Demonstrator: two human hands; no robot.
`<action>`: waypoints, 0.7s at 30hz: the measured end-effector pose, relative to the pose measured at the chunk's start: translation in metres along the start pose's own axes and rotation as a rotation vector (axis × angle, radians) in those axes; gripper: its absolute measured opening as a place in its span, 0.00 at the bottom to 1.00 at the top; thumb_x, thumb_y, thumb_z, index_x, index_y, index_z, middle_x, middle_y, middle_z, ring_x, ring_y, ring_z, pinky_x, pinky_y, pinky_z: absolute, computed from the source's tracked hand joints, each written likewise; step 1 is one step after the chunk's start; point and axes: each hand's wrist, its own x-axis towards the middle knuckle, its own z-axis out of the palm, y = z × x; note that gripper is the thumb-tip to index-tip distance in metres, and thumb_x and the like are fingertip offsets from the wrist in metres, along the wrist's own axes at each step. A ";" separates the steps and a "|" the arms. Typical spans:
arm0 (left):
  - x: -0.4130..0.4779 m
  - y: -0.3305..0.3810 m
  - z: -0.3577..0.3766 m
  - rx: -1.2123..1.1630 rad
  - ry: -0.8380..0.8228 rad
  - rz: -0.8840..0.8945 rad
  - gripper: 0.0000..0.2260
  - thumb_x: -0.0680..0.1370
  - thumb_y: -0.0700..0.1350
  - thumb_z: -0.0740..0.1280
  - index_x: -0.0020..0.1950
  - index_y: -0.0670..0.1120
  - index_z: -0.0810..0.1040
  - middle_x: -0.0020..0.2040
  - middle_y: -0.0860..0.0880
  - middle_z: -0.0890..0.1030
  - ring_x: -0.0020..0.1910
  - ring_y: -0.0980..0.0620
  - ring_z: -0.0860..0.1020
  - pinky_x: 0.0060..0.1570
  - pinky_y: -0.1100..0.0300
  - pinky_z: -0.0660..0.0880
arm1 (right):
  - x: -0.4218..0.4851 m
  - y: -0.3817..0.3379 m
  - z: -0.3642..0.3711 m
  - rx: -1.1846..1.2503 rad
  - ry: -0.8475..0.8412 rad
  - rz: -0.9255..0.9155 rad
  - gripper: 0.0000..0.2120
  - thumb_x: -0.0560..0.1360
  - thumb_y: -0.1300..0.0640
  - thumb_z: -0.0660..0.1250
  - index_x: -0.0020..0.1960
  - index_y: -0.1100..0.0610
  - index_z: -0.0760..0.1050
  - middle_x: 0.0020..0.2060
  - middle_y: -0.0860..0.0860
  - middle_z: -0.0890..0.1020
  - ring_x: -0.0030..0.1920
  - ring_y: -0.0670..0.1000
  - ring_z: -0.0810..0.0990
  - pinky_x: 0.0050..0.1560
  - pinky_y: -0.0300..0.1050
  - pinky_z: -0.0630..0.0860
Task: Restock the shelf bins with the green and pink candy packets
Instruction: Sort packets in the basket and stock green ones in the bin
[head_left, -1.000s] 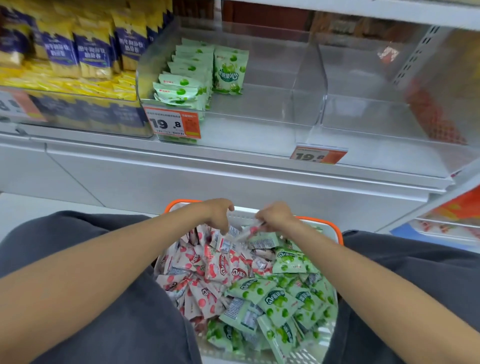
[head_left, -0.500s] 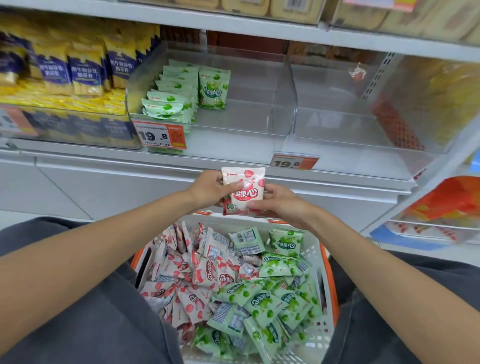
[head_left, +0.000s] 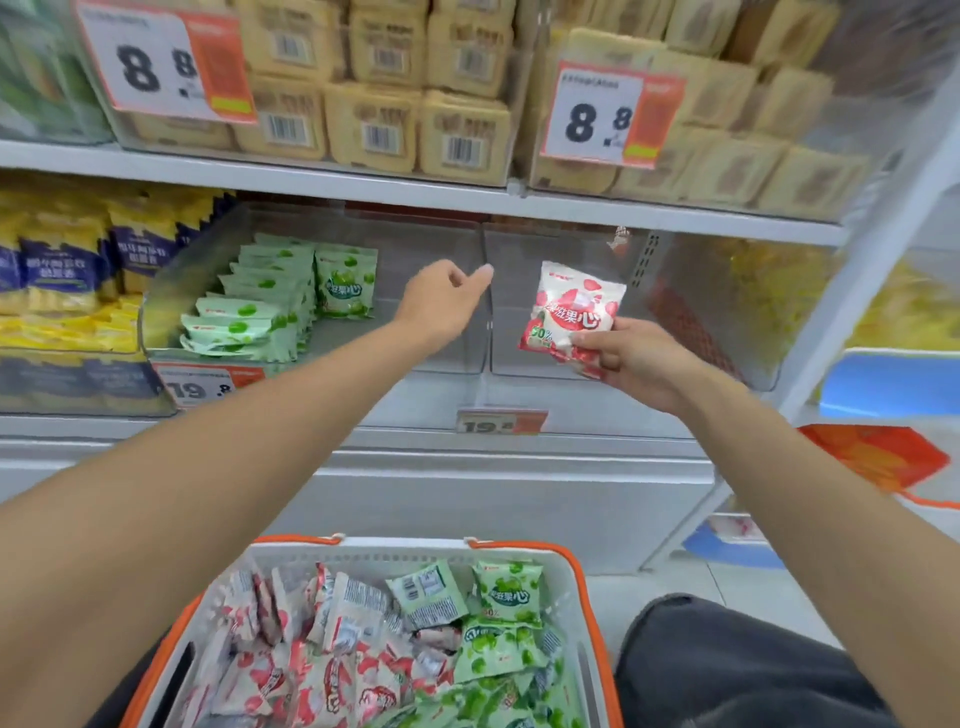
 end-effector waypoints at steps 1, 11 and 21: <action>0.012 0.000 0.007 -0.004 0.013 -0.034 0.19 0.79 0.60 0.62 0.44 0.44 0.74 0.44 0.45 0.82 0.47 0.44 0.80 0.48 0.53 0.72 | 0.016 -0.001 -0.004 -0.005 0.041 0.004 0.12 0.73 0.69 0.69 0.57 0.64 0.77 0.46 0.58 0.85 0.42 0.51 0.83 0.49 0.43 0.81; 0.061 -0.036 0.051 -0.179 -0.011 -0.112 0.13 0.79 0.55 0.65 0.43 0.46 0.72 0.39 0.50 0.71 0.40 0.50 0.70 0.38 0.58 0.62 | 0.206 0.021 0.033 -0.395 0.161 0.036 0.11 0.73 0.68 0.67 0.55 0.62 0.78 0.49 0.55 0.82 0.47 0.52 0.79 0.47 0.43 0.75; 0.060 -0.043 0.054 -0.305 -0.009 -0.099 0.22 0.79 0.56 0.65 0.54 0.35 0.76 0.45 0.46 0.74 0.43 0.51 0.71 0.42 0.55 0.66 | 0.249 0.045 0.048 -0.490 0.359 -0.046 0.15 0.71 0.59 0.71 0.57 0.59 0.76 0.52 0.54 0.82 0.54 0.55 0.80 0.46 0.41 0.74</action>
